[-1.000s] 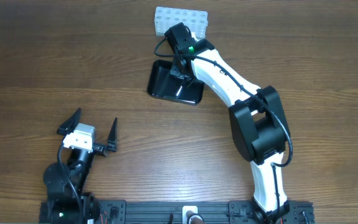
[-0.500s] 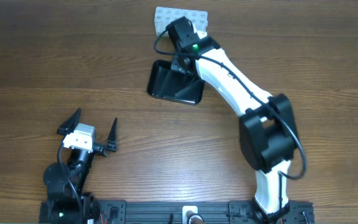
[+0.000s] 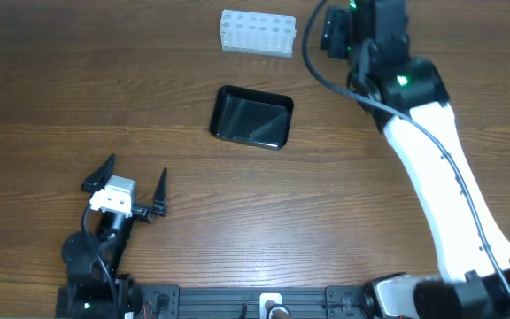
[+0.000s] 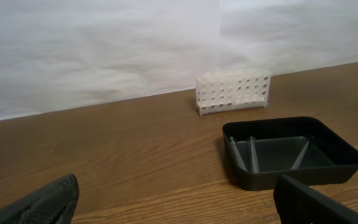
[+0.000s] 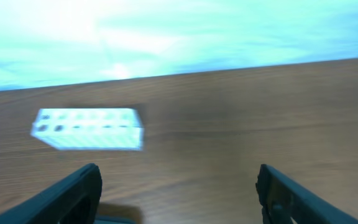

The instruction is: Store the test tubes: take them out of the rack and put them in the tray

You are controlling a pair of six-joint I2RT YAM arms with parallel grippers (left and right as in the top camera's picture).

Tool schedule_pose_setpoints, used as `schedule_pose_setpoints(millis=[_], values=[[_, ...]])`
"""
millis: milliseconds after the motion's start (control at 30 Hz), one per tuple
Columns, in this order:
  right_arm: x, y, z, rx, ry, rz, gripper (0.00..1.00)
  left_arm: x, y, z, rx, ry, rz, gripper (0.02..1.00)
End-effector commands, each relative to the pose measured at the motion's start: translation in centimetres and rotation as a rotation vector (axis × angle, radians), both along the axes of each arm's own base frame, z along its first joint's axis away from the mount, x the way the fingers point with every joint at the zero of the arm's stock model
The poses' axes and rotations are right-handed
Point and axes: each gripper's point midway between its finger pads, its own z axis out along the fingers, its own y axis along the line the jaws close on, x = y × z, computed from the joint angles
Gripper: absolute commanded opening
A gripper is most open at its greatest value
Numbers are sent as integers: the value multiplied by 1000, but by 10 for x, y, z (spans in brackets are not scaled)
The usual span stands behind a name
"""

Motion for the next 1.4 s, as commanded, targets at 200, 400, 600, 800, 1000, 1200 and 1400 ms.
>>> schedule_pose_setpoints(millis=[200, 400, 600, 800, 1000, 1200, 1400], values=[[-71, -46, -29, -81, -146, -16, 993, -1, -2, -1, 13, -5, -14, 1000], [-114, -65, -65, -67, -224, -50, 991, -1, -2, -1, 13, -5, -14, 1000], [-155, -72, -116, -93, -235, -41, 993, -1, -2, -1, 13, -5, -14, 1000], [-176, -80, -156, -111, -253, -50, 991, -1, -2, -1, 13, -5, -14, 1000], [-190, -94, -184, -72, -269, -102, 991, -1, -2, -1, 13, -5, -14, 998], [-197, -95, -193, -64, -304, -65, 993, -1, -2, -1, 13, -5, -14, 1000], [-202, -96, -193, -118, -295, -38, 991, -1, -2, -1, 13, -5, -14, 1000]])
